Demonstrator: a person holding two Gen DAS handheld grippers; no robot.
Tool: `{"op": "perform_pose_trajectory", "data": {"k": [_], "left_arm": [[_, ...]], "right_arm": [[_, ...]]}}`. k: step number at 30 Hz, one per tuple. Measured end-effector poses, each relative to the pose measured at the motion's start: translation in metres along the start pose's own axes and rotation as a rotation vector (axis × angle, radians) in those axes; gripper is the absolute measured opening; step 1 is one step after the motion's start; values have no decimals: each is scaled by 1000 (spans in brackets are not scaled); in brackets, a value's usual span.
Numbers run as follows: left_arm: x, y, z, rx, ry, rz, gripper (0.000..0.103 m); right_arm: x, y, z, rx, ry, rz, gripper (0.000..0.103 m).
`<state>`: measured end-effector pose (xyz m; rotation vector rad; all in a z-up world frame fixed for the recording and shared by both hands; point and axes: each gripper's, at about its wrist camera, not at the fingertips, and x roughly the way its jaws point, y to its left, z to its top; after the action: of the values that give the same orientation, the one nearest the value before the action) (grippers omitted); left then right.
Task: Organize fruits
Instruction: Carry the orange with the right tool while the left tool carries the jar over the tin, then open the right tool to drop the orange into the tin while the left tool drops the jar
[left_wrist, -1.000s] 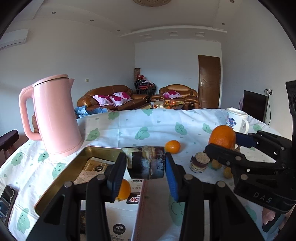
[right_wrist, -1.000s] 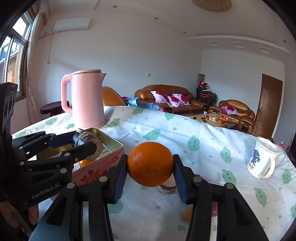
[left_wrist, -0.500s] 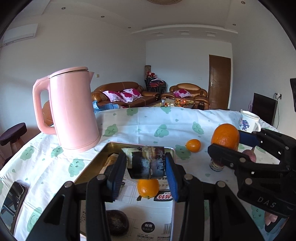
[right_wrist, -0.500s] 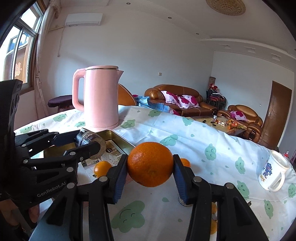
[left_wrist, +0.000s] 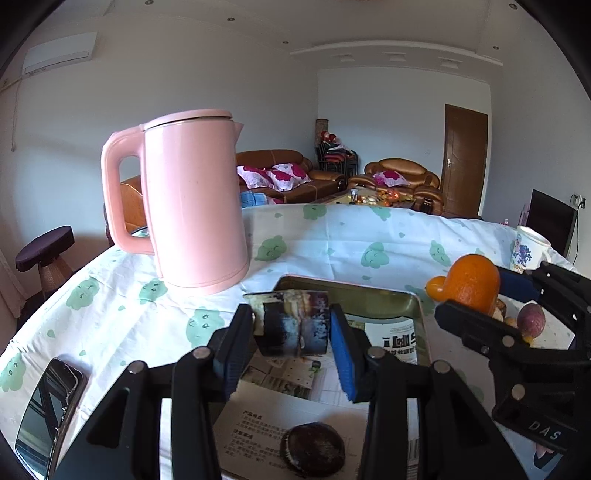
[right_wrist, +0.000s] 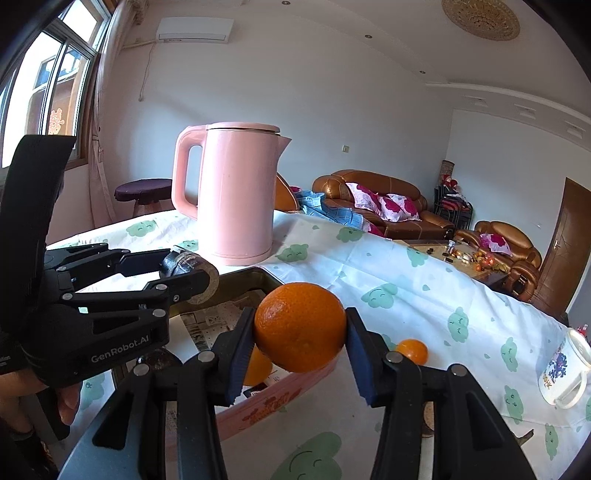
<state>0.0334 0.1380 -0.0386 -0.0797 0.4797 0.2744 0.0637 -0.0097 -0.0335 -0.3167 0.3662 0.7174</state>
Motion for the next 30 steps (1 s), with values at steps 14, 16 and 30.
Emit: {"op": "perform_pose_trajectory", "data": {"k": [14,16,30], "left_arm": [[14,19,-8,-28,62,16,43],[15,19,-8,-22,63,21,43],[18,13,-8,16,87,18,48]], "right_arm": [[30,25,-3,-37,72,50,49],[33,26,-4,-39,83,52,49],[45,35,-9,-61,153,80,50]]}}
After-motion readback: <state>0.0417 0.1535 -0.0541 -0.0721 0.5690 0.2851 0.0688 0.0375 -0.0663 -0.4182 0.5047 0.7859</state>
